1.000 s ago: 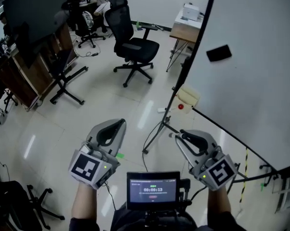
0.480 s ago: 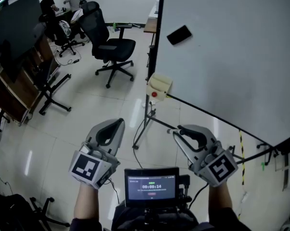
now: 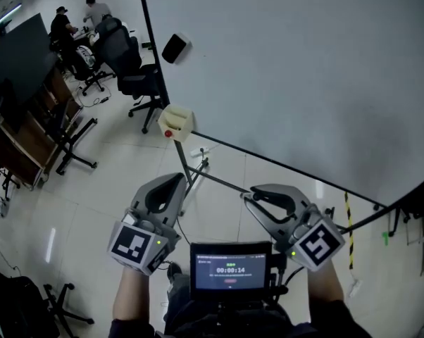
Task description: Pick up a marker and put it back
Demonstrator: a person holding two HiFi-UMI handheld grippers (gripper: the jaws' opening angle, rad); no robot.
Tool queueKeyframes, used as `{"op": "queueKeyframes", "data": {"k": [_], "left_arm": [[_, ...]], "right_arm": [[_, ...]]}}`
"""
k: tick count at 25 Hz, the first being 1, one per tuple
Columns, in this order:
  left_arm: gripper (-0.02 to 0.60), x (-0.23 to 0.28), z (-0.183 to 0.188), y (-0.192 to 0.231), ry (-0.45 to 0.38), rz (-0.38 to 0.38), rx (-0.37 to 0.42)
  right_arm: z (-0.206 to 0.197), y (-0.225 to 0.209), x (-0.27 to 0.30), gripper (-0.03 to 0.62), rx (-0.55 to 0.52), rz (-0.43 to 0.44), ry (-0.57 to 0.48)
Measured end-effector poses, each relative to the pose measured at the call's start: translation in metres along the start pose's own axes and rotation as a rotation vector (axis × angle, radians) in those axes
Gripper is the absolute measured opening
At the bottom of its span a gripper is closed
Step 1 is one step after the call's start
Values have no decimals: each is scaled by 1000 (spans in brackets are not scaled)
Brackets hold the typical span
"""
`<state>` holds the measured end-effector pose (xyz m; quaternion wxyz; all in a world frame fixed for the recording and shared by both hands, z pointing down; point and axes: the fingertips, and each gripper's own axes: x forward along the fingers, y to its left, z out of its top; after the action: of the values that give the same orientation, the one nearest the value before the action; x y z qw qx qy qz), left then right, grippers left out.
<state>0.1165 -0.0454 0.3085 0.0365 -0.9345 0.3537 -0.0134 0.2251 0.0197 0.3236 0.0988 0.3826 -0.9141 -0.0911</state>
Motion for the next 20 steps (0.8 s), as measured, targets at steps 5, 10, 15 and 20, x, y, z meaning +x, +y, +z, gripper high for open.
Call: {"op": "queueKeyframes", "data": {"k": [5, 10, 15, 20], "left_arm": [[0, 13, 13, -51, 29, 25, 25], [0, 0, 12, -62, 59, 61, 29], [0, -13, 0, -56, 69, 51, -5], [0, -24, -15, -50, 55, -3, -33]], "right_arm": [[-5, -21, -52, 94, 39, 26, -29], [-4, -13, -60, 94, 38, 64, -66], [-6, 9, -53, 94, 33, 84, -39], [-11, 29, -44, 94, 56, 66, 25]]}}
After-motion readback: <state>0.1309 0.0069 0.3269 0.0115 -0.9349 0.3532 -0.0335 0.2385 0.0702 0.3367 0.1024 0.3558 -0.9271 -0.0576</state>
